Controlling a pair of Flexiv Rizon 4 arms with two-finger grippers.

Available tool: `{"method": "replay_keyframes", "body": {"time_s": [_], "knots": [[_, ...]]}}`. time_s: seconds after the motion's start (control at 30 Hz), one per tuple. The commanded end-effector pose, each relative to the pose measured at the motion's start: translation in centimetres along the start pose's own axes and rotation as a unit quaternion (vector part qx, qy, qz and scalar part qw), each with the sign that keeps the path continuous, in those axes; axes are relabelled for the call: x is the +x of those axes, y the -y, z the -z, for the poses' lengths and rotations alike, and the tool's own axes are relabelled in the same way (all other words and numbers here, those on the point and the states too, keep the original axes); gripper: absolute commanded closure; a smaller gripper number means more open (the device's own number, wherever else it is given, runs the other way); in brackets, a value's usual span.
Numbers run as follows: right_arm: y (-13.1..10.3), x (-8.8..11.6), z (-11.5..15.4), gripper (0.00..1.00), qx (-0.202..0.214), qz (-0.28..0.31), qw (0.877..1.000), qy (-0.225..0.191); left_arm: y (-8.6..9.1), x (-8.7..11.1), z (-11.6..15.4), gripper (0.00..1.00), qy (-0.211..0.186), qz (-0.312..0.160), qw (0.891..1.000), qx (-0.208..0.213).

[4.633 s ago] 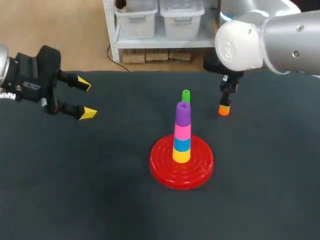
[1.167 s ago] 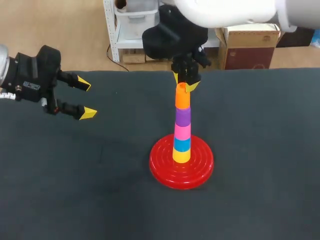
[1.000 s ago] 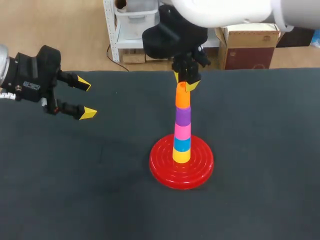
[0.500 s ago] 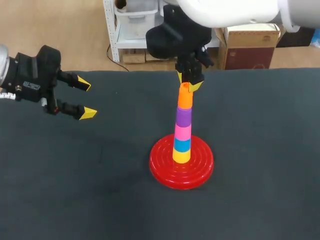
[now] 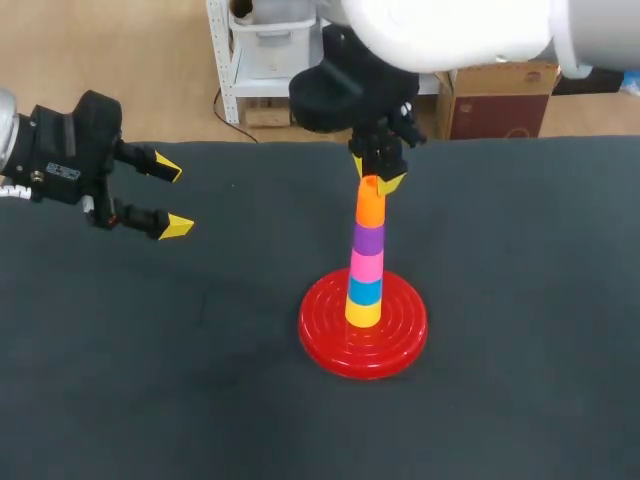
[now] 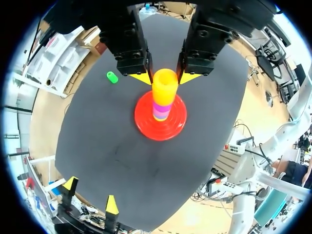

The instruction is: Pick up and stack the cylinders on the red base in this order: pink,purple,orange,green

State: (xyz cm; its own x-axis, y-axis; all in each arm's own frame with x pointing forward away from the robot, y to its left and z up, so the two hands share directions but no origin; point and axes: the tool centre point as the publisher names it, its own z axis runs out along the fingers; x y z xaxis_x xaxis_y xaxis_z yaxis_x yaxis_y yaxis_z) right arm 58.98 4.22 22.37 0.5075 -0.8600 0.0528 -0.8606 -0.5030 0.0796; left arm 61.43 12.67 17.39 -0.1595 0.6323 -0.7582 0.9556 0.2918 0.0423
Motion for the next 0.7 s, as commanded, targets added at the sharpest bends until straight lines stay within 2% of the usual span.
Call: {"method": "replay_keyframes", "body": {"time_s": [0.03,0.13,0.17,0.2,0.23,0.5,0.53,0.7], "knots": [[0.4,-0.4,-1.8,1.00,-0.011,-0.003,1.000,-0.002,0.0,0.2,0.0,0.00,0.003,-0.002,1.000,-0.001],[0.2,-0.2,-1.6,1.00,-0.010,-0.006,1.000,0.007,0.0,0.2,0.0,0.00,0.003,-0.002,1.000,-0.001],[0.1,-0.1,-1.2,0.79,-0.007,-0.007,1.000,0.012,0.0,0.2,0.0,0.00,0.003,-0.002,1.000,-0.001],[0.1,0.0,-0.6,0.52,-0.004,-0.007,1.000,0.019,0.0,0.2,0.0,0.00,0.003,-0.002,1.000,-0.001],[0.0,0.2,0.0,0.00,-0.001,-0.007,1.000,0.027,0.0,0.2,0.0,0.00,0.003,-0.002,1.000,-0.001],[0.0,2.4,4.4,0.00,0.023,-0.007,0.995,0.095,0.0,0.2,0.0,0.00,0.003,-0.002,1.000,-0.001],[0.3,2.8,4.4,0.00,0.025,-0.011,0.995,0.097,0.0,0.2,0.0,0.00,0.003,-0.002,1.000,-0.001],[5.3,7.5,1.5,0.00,0.037,-0.109,0.989,0.092,0.0,0.2,0.0,0.00,0.003,-0.002,1.000,-0.001]]}}
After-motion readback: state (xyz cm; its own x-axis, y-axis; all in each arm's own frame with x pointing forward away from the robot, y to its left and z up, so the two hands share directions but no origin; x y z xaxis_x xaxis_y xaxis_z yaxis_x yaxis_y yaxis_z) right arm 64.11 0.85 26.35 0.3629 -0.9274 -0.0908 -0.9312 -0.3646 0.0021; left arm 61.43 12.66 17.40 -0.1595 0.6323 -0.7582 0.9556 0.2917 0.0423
